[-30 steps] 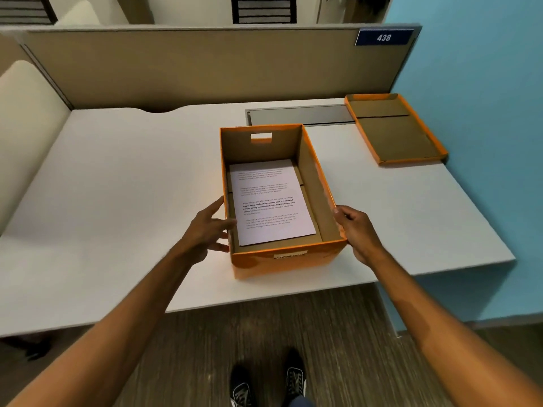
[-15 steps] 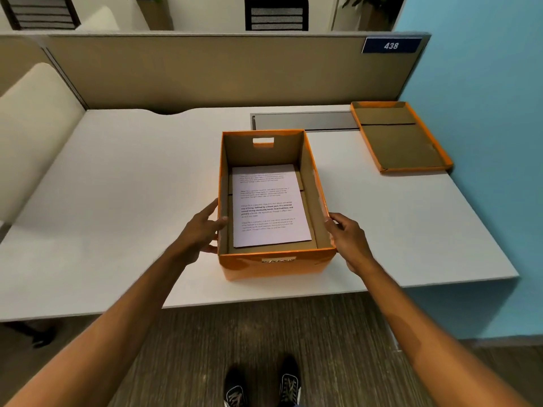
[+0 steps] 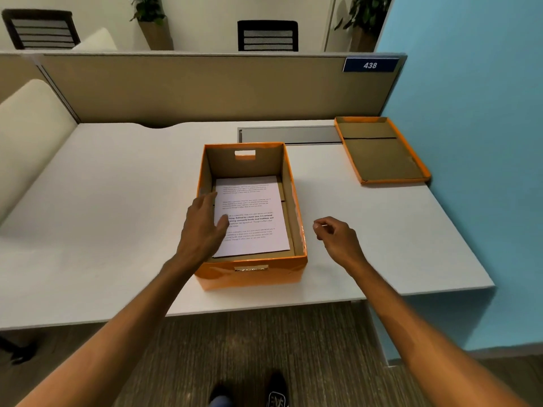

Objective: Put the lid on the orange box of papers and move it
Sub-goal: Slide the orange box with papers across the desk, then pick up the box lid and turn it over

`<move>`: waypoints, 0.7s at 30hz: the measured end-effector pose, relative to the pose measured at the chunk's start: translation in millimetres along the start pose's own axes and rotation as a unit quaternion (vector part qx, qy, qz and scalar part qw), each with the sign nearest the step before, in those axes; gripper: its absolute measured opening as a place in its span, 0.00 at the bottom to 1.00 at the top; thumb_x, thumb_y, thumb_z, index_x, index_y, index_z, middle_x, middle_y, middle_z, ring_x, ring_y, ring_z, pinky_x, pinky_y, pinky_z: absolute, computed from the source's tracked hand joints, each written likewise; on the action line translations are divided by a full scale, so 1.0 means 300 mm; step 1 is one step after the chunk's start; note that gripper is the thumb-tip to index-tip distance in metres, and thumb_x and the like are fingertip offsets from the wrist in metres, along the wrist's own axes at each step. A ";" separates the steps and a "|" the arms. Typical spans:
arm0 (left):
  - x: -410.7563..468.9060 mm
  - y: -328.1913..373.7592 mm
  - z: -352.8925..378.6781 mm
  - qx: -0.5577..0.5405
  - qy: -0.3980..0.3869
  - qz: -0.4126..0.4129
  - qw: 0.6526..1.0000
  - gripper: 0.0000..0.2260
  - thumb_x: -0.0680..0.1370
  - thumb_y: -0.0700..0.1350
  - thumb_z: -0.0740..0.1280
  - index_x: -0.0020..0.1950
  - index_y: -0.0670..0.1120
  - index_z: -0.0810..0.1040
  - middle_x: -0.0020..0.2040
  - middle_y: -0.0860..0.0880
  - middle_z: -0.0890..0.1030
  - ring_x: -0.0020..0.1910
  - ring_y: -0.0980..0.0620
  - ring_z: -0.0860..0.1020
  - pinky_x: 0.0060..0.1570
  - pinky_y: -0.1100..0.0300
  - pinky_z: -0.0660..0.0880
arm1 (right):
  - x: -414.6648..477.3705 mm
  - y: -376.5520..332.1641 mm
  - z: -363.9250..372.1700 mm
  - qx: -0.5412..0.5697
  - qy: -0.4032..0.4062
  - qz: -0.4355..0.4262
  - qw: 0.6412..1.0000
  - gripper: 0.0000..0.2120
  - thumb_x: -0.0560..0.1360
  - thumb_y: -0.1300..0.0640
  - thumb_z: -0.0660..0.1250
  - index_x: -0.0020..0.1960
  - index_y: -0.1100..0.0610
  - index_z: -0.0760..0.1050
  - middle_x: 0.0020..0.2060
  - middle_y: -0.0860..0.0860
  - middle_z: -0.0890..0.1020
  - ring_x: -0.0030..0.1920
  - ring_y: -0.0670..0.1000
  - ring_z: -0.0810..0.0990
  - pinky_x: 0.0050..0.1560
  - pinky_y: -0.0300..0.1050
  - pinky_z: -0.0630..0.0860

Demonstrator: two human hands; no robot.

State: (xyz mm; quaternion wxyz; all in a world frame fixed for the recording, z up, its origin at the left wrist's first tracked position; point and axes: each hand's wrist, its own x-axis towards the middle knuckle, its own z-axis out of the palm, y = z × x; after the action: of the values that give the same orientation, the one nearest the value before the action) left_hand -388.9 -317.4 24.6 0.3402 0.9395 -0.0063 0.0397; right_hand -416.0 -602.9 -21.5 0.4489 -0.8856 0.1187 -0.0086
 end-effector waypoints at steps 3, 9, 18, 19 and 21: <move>0.002 0.058 0.032 -0.015 -0.003 0.032 0.999 0.24 0.78 0.49 0.66 0.73 0.46 0.66 0.74 0.44 0.68 0.71 0.43 0.69 0.67 0.44 0.71 | 0.012 -0.005 -0.038 -0.004 0.001 -0.014 1.000 0.14 0.80 0.54 0.64 0.62 0.58 0.77 0.57 0.55 0.82 0.56 0.53 0.81 0.54 0.42 0.76; 0.048 0.170 0.092 -0.042 -0.032 0.077 0.996 0.20 0.78 0.46 0.66 0.70 0.46 0.71 0.72 0.45 0.72 0.69 0.44 0.72 0.67 0.47 0.70 | 0.069 -0.008 -0.121 0.010 0.014 -0.014 1.000 0.13 0.79 0.57 0.64 0.62 0.58 0.78 0.55 0.54 0.83 0.54 0.51 0.81 0.49 0.35 0.75; 0.228 0.318 0.197 -0.088 -0.087 0.112 0.986 0.19 0.79 0.45 0.65 0.69 0.43 0.72 0.67 0.41 0.76 0.63 0.44 0.76 0.60 0.47 0.76 | 0.197 0.007 -0.227 0.018 0.053 -0.002 0.998 0.11 0.77 0.56 0.66 0.59 0.54 0.80 0.48 0.48 0.83 0.43 0.40 0.80 0.38 0.24 0.73; 0.248 0.336 0.207 -0.097 -0.093 0.121 0.984 0.19 0.79 0.44 0.65 0.69 0.43 0.72 0.68 0.42 0.75 0.64 0.44 0.76 0.61 0.47 0.76 | 0.210 0.010 -0.241 0.018 0.058 0.000 0.998 0.11 0.77 0.56 0.66 0.59 0.53 0.80 0.48 0.47 0.83 0.44 0.39 0.80 0.39 0.24 0.73; 0.287 0.374 0.231 -0.109 -0.104 0.139 0.979 0.19 0.79 0.43 0.65 0.70 0.43 0.72 0.69 0.42 0.75 0.65 0.45 0.75 0.62 0.47 0.76 | 0.232 0.022 -0.276 0.016 0.074 0.007 0.997 0.11 0.77 0.56 0.66 0.59 0.54 0.80 0.48 0.47 0.83 0.44 0.40 0.80 0.39 0.24 0.72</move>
State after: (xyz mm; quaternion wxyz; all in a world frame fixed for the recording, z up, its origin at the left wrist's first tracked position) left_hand -302.6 -446.7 49.9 0.4294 0.8857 -0.1764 -0.0127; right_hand -359.8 -687.5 16.4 0.4527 -0.8746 0.1580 -0.0725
